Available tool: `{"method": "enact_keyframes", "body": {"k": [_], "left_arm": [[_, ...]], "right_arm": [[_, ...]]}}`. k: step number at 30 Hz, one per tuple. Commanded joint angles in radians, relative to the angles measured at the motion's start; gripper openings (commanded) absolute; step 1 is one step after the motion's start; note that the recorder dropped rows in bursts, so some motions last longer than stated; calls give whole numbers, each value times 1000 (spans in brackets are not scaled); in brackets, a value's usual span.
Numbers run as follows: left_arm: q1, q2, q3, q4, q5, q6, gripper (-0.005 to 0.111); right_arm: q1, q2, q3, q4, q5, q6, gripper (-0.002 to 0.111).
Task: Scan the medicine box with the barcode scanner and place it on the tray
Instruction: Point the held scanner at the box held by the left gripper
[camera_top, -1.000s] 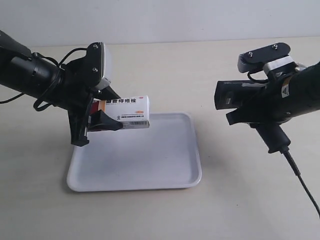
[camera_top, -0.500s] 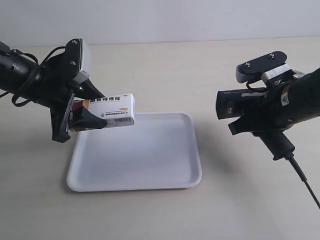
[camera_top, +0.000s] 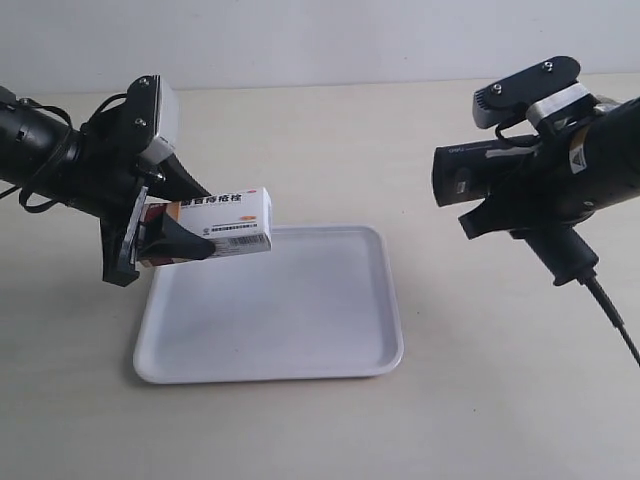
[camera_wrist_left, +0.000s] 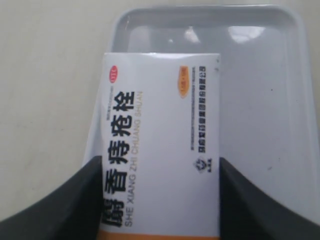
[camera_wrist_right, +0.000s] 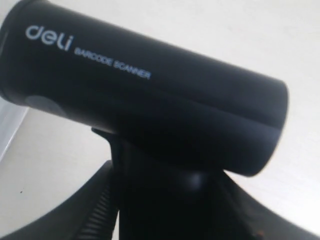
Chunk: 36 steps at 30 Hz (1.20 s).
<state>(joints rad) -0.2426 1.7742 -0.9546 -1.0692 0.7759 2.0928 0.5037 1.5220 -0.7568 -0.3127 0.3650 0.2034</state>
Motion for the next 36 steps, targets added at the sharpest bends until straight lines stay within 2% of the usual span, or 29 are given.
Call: {"method": "enact_keyframes", "body": {"k": [1, 9, 13, 17, 21, 25, 36], "left_arm": [[2, -1, -1, -20, 8, 2, 0], [2, -1, -13, -24, 94, 2, 0], [2, -1, -32, -19, 173, 2, 0], [2, 4, -34, -14, 158, 2, 0], [2, 46, -39, -19, 121, 2, 0], [2, 89, -69, -19, 152, 2, 0], [2, 120, -84, -11, 129, 2, 0]], "right_arm": [[44, -14, -10, -23, -7, -18, 0], [44, -7, -10, -67, -23, -18, 0], [44, 9, -10, -172, -7, 87, 0], [44, 8, -10, -272, 16, 212, 0], [44, -35, -10, -262, 21, 212, 0], [44, -64, -10, -227, 28, 186, 0], [44, -30, -8, -138, 28, 100, 0]]}}
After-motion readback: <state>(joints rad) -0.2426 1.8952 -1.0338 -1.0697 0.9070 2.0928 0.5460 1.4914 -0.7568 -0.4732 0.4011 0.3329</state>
